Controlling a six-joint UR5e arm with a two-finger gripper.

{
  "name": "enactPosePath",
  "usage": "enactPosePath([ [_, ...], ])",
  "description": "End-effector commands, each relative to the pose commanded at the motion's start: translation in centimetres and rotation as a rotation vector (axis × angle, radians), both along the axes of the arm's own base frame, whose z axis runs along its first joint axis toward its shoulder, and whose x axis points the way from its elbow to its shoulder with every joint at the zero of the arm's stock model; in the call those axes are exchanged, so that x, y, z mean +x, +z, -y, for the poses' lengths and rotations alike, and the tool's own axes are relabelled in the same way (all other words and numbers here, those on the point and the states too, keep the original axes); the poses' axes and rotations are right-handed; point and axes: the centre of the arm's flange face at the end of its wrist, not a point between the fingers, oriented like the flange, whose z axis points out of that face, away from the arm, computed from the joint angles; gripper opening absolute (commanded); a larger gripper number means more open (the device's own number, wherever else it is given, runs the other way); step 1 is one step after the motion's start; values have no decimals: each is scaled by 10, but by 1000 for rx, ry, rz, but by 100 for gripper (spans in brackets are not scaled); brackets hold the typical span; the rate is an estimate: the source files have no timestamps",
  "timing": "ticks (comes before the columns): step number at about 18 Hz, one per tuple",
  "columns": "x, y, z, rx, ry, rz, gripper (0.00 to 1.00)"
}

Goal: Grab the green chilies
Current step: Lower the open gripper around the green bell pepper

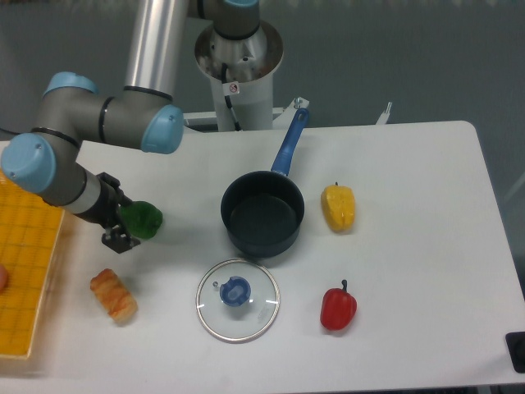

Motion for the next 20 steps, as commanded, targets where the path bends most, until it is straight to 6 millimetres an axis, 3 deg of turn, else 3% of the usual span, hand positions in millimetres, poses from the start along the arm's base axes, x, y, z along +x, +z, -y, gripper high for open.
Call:
enactPosePath([
  [2, 12, -6, 0, -8, -15, 2, 100],
  [6, 16, -21, 7, -31, -19, 4, 100],
  [20, 11, -40, 7, -29, -11, -3, 100],
])
